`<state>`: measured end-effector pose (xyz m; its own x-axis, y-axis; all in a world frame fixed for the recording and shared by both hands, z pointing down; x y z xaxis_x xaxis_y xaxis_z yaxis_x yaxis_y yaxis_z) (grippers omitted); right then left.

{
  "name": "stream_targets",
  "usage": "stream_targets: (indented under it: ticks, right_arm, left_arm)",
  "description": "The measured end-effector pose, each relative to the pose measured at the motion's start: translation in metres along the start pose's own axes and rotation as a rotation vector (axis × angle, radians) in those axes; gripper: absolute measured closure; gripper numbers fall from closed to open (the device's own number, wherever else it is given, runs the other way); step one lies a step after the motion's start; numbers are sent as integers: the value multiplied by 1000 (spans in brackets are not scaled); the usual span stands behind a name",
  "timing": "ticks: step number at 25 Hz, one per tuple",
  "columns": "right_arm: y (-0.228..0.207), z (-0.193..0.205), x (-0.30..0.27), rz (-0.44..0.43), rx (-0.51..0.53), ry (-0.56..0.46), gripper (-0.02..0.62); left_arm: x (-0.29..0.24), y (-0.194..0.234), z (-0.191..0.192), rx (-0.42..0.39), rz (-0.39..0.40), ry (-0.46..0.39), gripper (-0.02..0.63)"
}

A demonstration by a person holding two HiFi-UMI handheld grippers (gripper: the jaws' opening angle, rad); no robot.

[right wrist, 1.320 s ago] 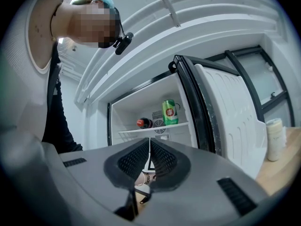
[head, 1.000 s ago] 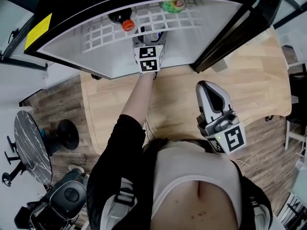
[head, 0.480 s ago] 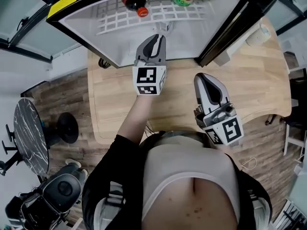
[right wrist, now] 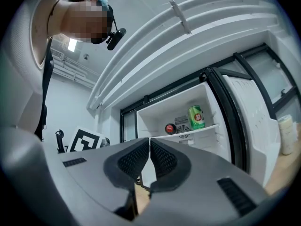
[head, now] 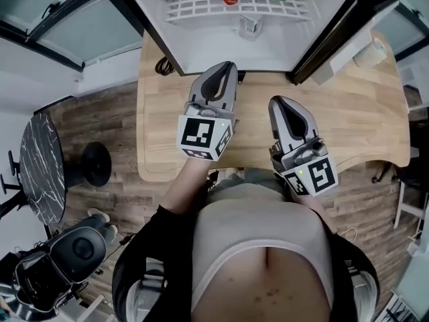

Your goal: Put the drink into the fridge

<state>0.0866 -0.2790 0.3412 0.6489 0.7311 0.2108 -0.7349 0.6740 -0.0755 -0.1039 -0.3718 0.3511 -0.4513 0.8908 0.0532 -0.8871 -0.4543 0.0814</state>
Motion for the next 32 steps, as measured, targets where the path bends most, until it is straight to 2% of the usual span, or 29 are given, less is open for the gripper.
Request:
stream_targets:
  ticks: [5, 9, 13, 18, 24, 32]
  right_arm:
    - [25, 2, -2, -20, 0, 2, 565]
    - [41, 6, 0, -30, -8, 11, 565]
    - [54, 5, -1, -50, 0, 14, 565]
    - [65, 2, -2, -85, 19, 20, 565]
    - [67, 1, 13, -56, 17, 13, 565]
    - [77, -17, 43, -62, 37, -18, 565]
  left_arm:
    - [39, -5, -10, -21, 18, -7, 586]
    - [63, -13, -13, -9, 57, -4, 589]
    - [83, -22, -14, -8, 99, 0, 594]
    - [99, -28, -18, -8, 111, -8, 594]
    - [108, -40, -21, -12, 138, -18, 594]
    - [132, -70, -32, -32, 141, -30, 594]
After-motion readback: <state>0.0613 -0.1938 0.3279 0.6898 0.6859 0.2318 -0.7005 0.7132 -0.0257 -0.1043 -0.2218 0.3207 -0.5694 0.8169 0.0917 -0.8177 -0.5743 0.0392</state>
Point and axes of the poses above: the fingertips, and each gripper's own axes: x backward along the fingers, y to its left, z out of its underside, the point moved 10 cm from there along x, backward along the fingers, and after that the axes turned 9 degrees about -z, right-handed, at the moved point
